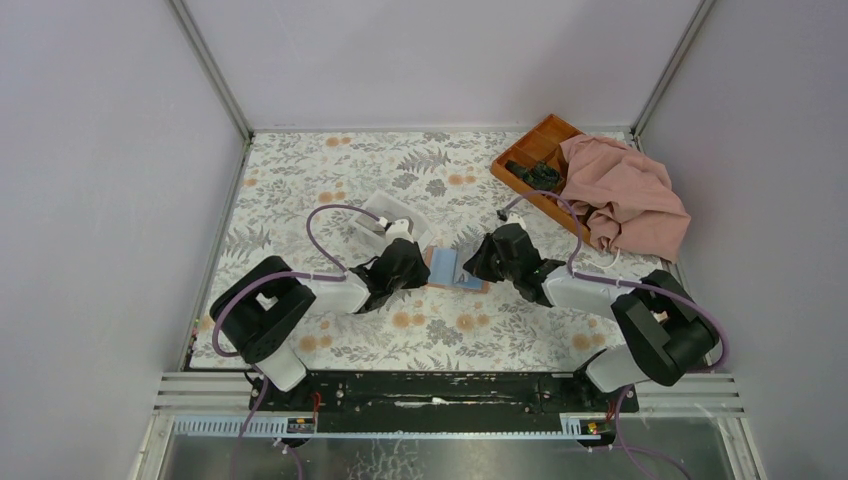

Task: Put the credit cards into the card holder
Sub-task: Insert the credit card into the card holder, then pick up the credit card from the storage box.

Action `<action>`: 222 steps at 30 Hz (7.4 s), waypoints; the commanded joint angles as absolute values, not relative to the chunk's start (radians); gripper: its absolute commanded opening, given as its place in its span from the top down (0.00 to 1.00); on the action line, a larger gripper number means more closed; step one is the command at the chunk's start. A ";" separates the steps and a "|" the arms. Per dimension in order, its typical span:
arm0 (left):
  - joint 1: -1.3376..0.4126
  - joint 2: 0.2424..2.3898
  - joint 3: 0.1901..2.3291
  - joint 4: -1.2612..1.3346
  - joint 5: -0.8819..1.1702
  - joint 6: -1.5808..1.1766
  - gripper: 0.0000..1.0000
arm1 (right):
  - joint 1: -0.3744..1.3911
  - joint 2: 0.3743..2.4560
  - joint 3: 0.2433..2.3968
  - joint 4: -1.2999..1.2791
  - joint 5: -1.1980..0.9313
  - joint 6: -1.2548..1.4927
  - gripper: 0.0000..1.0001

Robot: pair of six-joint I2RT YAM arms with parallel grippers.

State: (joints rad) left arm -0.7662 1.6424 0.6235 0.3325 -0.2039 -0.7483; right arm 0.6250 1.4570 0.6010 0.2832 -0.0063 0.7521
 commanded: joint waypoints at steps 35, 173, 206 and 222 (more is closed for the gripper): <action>-0.772 1.693 0.597 0.252 -0.216 -0.733 0.80 | 0.554 1.524 0.522 0.524 -0.190 0.896 1.00; -0.838 1.648 0.534 0.389 -0.027 -0.764 0.87 | 0.856 1.881 0.945 -0.187 0.399 0.589 0.39; -0.815 0.914 0.497 -0.125 -0.555 -0.855 0.10 | 0.875 1.564 1.132 -0.050 0.321 0.292 0.25; -0.599 0.876 0.509 -0.161 -0.506 -0.879 0.07 | 0.876 2.001 1.730 -0.226 0.159 0.145 0.31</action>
